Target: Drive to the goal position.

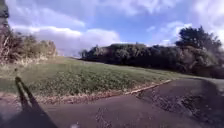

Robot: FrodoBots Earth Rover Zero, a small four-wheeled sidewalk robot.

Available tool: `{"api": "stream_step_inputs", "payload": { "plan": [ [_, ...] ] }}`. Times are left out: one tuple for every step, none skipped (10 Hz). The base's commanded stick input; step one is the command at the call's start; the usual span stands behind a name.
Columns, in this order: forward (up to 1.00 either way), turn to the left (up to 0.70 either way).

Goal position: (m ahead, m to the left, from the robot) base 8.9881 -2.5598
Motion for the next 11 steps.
{"api": "stream_step_inputs", "payload": {
  "plan": [
    [0.0,0.0],
    [0.0,0.0],
    [0.0,0.0],
    [0.01,0.0],
    [0.58,0.0],
    [0.85,0.0],
    [0.85,0.0],
    [0.85,0.0],
    [0.85,0.0],
    [0.85,0.0],
    [0.85,0.0]
  ]
}}
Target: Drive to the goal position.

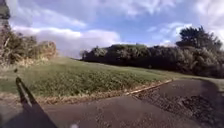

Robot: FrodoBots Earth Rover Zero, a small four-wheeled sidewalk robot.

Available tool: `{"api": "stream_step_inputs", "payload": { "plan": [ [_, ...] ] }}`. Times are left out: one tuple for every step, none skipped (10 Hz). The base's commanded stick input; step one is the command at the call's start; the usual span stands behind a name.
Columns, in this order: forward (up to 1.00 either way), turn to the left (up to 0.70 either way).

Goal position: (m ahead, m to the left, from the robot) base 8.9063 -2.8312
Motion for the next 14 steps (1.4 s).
{"api": "stream_step_inputs", "payload": {
  "plan": [
    [0.85,0.0],
    [0.85,0.0],
    [0.5,0.0],
    [0.0,0.0],
    [0.0,0.0],
    [0.0,0.0],
    [0.0,0.0],
    [0.0,0.0],
    [0.0,0.0],
    [0.0,0.0],
    [0.0,0.0],
    [0.0,-0.22],
    [0.0,-0.64],
    [0.0,-0.77]
  ]
}}
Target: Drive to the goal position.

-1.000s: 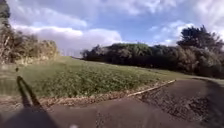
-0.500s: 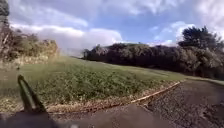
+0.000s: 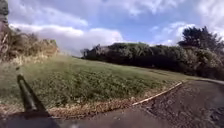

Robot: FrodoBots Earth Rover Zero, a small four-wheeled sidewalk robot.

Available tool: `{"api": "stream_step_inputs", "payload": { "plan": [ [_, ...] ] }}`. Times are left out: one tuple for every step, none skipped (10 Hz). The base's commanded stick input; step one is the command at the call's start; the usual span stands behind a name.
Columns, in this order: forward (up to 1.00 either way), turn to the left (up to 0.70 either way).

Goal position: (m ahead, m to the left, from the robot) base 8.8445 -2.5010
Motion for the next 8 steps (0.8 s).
{"api": "stream_step_inputs", "payload": {
  "plan": [
    [0.0,-0.85],
    [0.0,-0.85],
    [0.0,-0.85],
    [0.0,-0.85],
    [0.0,-0.85],
    [0.0,-0.85],
    [0.0,-0.85],
    [0.0,-0.85]
  ]
}}
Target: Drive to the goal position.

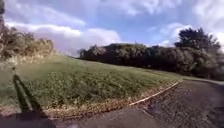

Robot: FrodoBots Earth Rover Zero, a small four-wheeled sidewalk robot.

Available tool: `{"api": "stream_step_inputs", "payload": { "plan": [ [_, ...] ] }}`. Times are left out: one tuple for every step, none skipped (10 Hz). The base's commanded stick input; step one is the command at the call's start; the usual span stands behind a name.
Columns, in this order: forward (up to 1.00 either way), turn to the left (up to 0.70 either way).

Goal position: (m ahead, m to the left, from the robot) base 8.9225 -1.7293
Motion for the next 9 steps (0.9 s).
{"api": "stream_step_inputs", "payload": {
  "plan": [
    [0.0,-0.85],
    [0.0,-0.85],
    [0.0,-0.85],
    [0.0,-0.85],
    [0.0,-0.85],
    [0.0,-0.85],
    [0.0,-0.81],
    [0.0,-0.67],
    [0.0,-0.63]
  ]
}}
